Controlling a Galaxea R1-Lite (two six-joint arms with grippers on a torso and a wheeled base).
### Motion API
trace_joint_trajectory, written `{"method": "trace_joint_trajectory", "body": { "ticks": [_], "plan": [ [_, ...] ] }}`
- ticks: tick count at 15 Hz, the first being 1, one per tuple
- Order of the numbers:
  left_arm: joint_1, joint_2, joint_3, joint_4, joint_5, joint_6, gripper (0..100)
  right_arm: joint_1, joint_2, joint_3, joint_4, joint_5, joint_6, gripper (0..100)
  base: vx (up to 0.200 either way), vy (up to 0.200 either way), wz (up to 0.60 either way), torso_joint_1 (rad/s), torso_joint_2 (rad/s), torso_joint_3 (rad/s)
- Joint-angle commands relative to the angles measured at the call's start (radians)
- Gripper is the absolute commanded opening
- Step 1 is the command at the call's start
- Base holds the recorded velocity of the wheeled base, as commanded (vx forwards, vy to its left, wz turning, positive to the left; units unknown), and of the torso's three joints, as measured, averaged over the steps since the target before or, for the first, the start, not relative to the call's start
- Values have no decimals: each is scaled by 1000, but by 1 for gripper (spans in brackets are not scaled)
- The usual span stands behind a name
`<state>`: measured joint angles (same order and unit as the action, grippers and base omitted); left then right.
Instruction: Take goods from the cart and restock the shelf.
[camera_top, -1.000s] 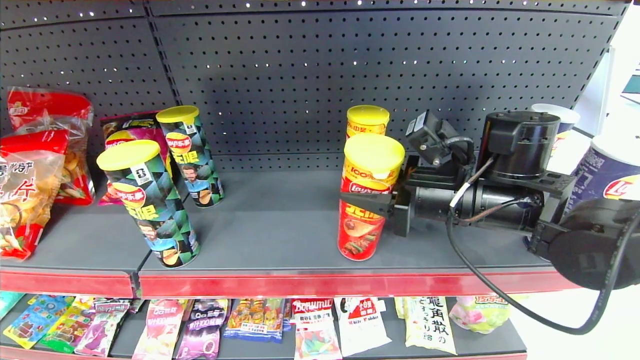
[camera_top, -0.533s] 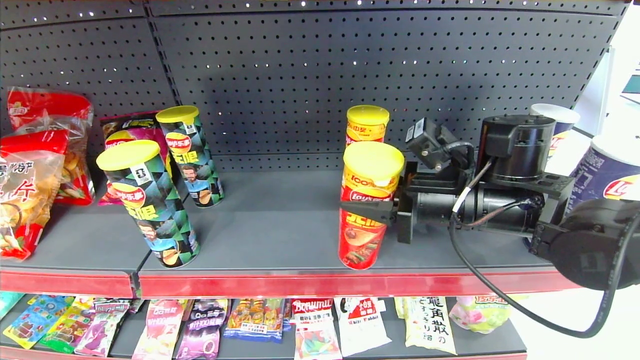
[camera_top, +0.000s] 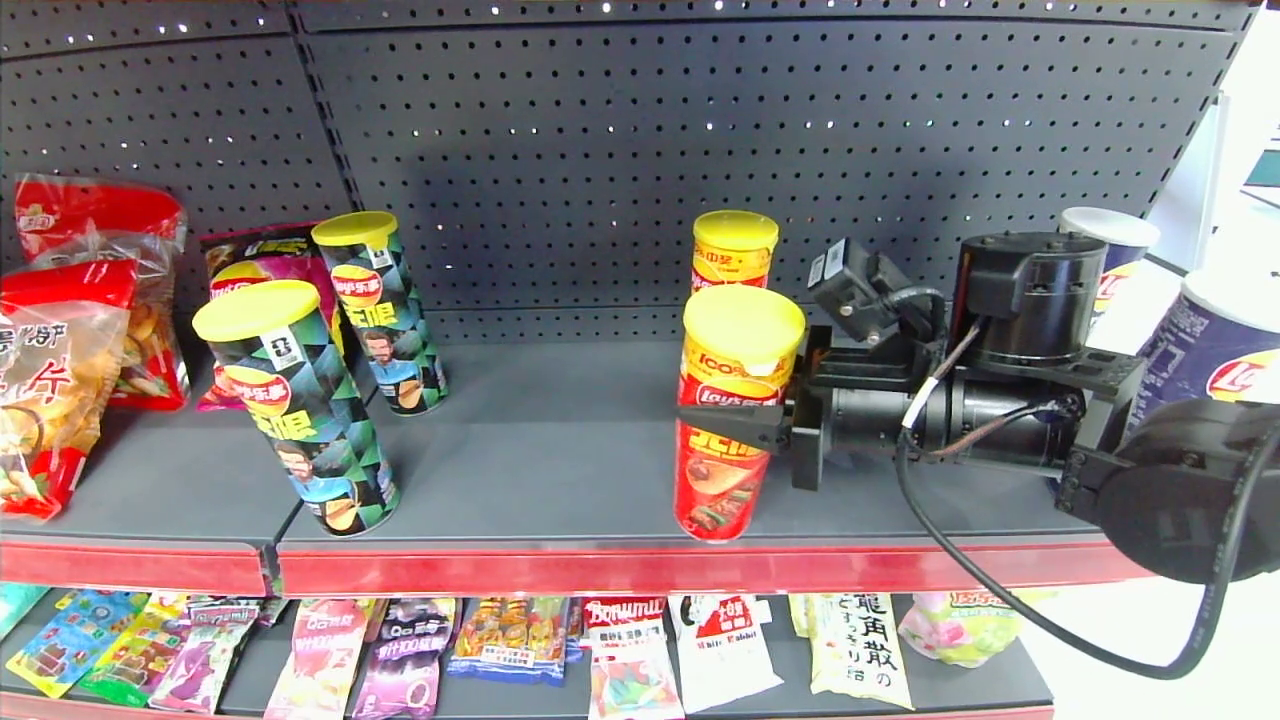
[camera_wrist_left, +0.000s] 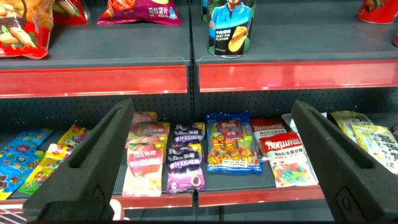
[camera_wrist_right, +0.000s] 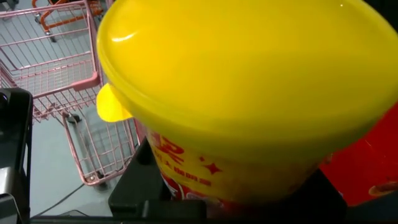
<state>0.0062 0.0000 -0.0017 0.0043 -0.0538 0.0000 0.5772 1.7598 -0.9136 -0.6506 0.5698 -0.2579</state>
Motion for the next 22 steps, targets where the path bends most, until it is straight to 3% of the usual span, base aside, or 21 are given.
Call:
{"method": "trace_joint_trajectory", "body": {
  "ticks": [1, 7, 8, 14, 22],
  "plan": [
    [1, 2, 0, 0, 0, 0, 100, 1, 9, -1, 2, -1, -1, 0, 0, 0, 0, 0, 0, 0],
    [0, 2, 0, 0, 0, 0, 100, -4, 10, 1, 2, -1, -4, 0, 0, 0, 0, 0, 0, 0],
    [0, 2, 0, 0, 0, 0, 100, -4, 9, 1, 2, -1, -4, 100, 0, 0, 0, 0, 0, 0],
    [0, 2, 0, 0, 0, 0, 100, -5, -16, 21, 0, -4, -4, 100, 0, 0, 0, 0, 0, 0],
    [0, 2, 0, 0, 0, 0, 100, -76, -230, 317, -1, -11, 2, 100, 0, 0, 0, 0, 0, 0]
  ]
}}
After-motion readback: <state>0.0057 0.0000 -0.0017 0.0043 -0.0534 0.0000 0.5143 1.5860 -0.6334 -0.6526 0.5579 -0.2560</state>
